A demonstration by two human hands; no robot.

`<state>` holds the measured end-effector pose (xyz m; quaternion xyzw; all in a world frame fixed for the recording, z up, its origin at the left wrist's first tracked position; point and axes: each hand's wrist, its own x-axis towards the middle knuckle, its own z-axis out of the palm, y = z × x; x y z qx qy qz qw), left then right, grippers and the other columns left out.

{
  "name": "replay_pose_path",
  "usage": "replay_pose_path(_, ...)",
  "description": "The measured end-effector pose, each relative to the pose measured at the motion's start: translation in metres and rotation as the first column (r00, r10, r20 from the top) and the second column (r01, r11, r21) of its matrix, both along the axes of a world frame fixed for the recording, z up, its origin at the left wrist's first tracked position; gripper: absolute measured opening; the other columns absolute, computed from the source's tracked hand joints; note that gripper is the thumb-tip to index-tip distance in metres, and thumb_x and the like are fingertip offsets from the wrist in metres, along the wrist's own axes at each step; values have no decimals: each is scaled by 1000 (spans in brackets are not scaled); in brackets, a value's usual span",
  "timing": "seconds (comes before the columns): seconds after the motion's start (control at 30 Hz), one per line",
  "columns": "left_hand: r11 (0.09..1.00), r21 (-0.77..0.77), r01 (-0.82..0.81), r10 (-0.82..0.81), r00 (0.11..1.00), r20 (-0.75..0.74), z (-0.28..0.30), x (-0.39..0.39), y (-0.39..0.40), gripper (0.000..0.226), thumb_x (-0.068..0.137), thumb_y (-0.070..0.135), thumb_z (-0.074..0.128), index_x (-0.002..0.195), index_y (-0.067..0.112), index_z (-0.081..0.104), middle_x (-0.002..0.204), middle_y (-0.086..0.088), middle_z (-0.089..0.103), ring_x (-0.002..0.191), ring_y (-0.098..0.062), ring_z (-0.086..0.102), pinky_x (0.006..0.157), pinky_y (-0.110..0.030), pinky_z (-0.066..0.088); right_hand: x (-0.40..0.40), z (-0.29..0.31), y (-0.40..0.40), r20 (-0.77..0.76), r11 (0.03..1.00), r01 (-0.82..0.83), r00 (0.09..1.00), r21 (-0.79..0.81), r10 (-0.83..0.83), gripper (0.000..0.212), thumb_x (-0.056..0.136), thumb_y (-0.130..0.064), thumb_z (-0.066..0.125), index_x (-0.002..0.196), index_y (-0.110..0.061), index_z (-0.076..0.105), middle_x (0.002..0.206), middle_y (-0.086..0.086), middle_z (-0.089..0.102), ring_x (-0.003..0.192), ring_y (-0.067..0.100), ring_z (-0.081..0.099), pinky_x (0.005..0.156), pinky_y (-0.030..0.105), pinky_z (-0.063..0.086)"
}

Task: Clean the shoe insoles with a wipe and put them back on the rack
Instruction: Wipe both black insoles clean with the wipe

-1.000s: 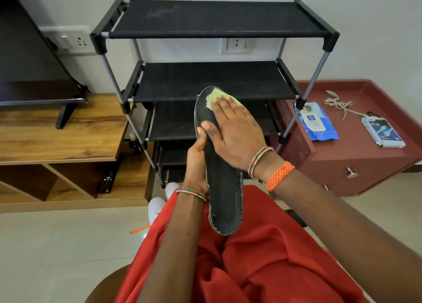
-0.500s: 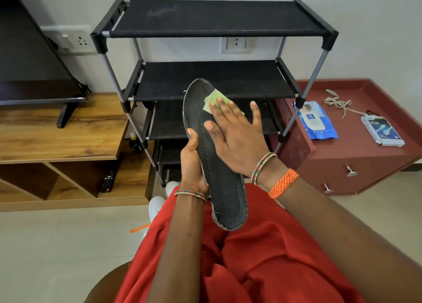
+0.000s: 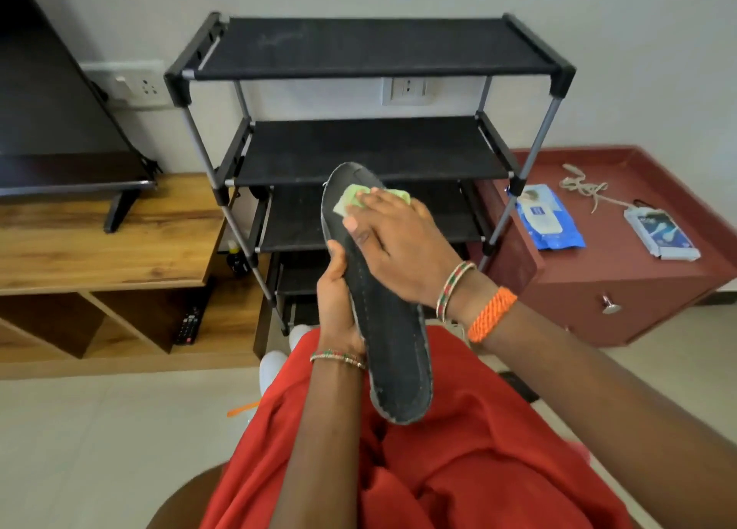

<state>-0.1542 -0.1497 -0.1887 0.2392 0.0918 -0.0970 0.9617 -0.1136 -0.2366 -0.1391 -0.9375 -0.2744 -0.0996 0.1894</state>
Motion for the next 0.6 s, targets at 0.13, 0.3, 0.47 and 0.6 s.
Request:
replay_pose_path(0.13, 999, 2, -35, 34, 999, 35, 10, 10, 6, 56, 97, 50, 33, 103, 8, 70, 99, -14, 70, 88, -25, 69, 77, -34, 56, 4, 4, -1, 147, 965, -75, 988, 251, 39, 31, 84, -15, 51, 108, -15, 69, 111, 2, 68, 109, 18, 58, 96, 41, 44)
replay_pose_path(0.3, 1000, 14, -4, 3, 999, 43, 19, 5, 4, 47, 95, 43, 41, 98, 9, 74, 93, -11, 71, 81, -22, 69, 72, -30, 56, 2, 22, -7, -21, 799, -23, 999, 601, 45, 36, 80, 12, 53, 99, -12, 73, 96, -2, 72, 93, 4, 65, 85, 13, 49)
replay_pose_path(0.47, 994, 101, 40, -43, 999, 22, 18, -1, -3, 36, 96, 35, 45, 104, 9, 70, 92, -11, 72, 79, -20, 69, 73, -30, 56, -3, 19, -12, 35, 782, 13, 998, 623, -45, 39, 75, 10, 58, 100, -18, 70, 105, -5, 63, 106, 11, 56, 90, 19, 45)
replay_pose_path(0.6, 983, 180, 26, -31, 999, 21, 16, -3, -3, 39, 93, 33, 50, 121, 8, 60, 99, -12, 71, 85, -22, 69, 78, -34, 56, 0, 14, -15, -116, 797, 235, 972, 557, -206, 49, 80, -15, 70, 125, -16, 51, 124, 2, 45, 119, 17, 43, 97, 29, 43)
